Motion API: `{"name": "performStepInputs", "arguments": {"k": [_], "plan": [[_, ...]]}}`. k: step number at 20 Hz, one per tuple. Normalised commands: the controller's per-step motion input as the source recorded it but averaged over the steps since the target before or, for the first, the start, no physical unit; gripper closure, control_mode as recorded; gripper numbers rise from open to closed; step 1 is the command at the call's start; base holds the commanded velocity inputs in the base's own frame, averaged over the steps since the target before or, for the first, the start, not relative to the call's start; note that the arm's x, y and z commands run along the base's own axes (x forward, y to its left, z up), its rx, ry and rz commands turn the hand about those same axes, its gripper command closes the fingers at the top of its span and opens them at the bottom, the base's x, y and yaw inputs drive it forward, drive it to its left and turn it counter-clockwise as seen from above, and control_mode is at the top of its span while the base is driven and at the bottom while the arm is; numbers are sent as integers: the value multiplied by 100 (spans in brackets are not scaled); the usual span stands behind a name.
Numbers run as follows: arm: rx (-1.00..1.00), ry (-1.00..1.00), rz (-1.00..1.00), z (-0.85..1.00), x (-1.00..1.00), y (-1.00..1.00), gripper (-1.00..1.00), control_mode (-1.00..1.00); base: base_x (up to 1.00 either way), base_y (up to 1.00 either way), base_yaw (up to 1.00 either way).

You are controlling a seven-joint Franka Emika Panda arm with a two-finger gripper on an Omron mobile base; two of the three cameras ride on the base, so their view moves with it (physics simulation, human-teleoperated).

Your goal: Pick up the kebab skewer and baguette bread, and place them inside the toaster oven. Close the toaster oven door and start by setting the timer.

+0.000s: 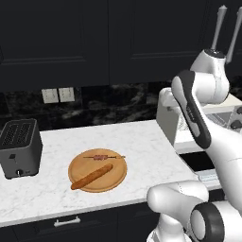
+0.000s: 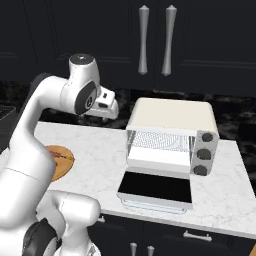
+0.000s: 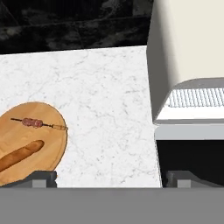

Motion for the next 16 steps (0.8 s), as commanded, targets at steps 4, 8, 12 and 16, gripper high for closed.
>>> {"name": "performStepInputs", "arguments": {"k": [4, 8, 12, 16], "plan": [[5, -13, 0, -17, -88, -100, -100, -100, 0, 0, 0], [2, -11, 0, -36, -46, -100, -100, -100, 0, 0, 0], [2, -6, 0, -28, -10, -97, -100, -100, 0, 0, 0], [0, -6, 0, -29, 0, -73, -100, -100, 0, 0, 0]]}}
